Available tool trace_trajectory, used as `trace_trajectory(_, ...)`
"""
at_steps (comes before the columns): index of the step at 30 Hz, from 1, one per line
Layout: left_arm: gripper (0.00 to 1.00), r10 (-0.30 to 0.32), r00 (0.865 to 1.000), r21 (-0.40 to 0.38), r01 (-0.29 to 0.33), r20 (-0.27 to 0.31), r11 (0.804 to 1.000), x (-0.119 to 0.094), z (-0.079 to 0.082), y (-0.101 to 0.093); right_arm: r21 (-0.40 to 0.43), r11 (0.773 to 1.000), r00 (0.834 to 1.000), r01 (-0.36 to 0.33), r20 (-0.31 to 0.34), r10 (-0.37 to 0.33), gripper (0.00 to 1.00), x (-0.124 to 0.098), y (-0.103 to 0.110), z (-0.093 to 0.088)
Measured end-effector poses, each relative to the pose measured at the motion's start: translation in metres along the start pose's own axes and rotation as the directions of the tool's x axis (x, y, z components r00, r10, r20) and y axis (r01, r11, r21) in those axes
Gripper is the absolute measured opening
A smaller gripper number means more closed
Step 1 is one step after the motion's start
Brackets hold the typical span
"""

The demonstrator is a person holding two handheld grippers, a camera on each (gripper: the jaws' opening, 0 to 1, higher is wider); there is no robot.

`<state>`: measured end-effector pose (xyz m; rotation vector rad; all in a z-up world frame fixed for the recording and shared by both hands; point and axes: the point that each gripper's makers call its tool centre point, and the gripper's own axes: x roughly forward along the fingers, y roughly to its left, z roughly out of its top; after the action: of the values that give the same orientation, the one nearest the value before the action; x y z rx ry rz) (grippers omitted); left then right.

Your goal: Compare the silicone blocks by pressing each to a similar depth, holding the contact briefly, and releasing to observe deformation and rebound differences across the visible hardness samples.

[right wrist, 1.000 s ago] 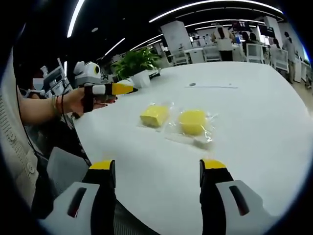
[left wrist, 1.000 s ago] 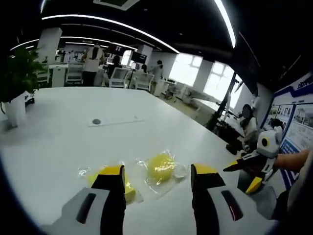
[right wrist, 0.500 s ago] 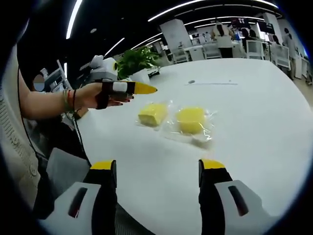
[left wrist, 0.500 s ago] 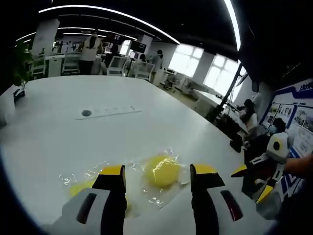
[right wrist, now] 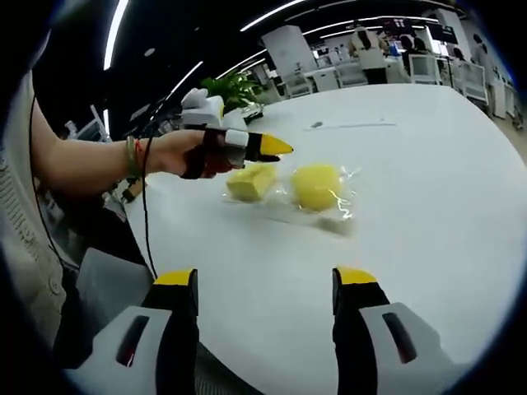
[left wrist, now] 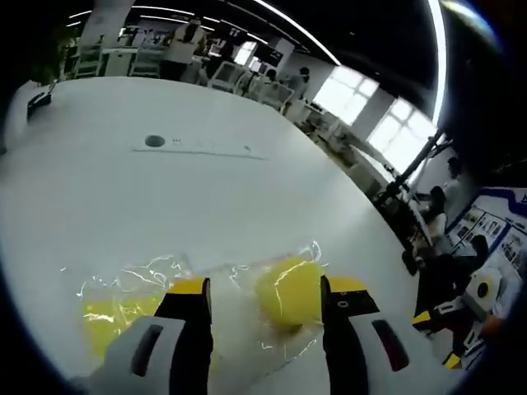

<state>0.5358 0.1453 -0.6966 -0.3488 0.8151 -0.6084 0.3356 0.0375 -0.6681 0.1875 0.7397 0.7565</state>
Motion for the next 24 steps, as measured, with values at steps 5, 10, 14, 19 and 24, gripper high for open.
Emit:
trace_trajectory(5, 0.48, 0.002, 1.000, -0.139, -0.002, 0.002, 0.990, 0.011, 0.003, 0.000, 0.008, 1.000, 1.000, 0.012, 0.007, -0.012, 0.60, -0.001, -0.008, 0.002)
trace_trajectory(10, 0.47, 0.016, 1.000, -0.243, -0.016, 0.001, 0.970, 0.027, 0.009, 0.005, 0.013, 1.000, 1.000, 0.016, 0.010, -0.016, 0.60, -0.001, -0.011, 0.004)
trace_trajectory(14, 0.48, 0.010, 1.000, -0.274, -0.012, -0.008, 0.962, 0.035, 0.008, 0.005, 0.015, 1.000, 1.000, 0.014, 0.008, -0.014, 0.59, -0.001, -0.012, 0.003)
trace_trajectory(19, 0.46, 0.016, 0.999, -0.272, -0.025, -0.036, 0.962, 0.041, 0.002, 0.006, 0.007, 1.000, 1.000, 0.007, 0.009, -0.007, 0.60, -0.001, -0.012, 0.004)
trace_trajectory(24, 0.36, 0.013, 0.999, -0.295, -0.024, -0.038, 0.955, 0.045, 0.002, 0.010, 0.009, 1.000, 1.000, 0.012, 0.005, -0.012, 0.59, -0.002, -0.014, 0.003)
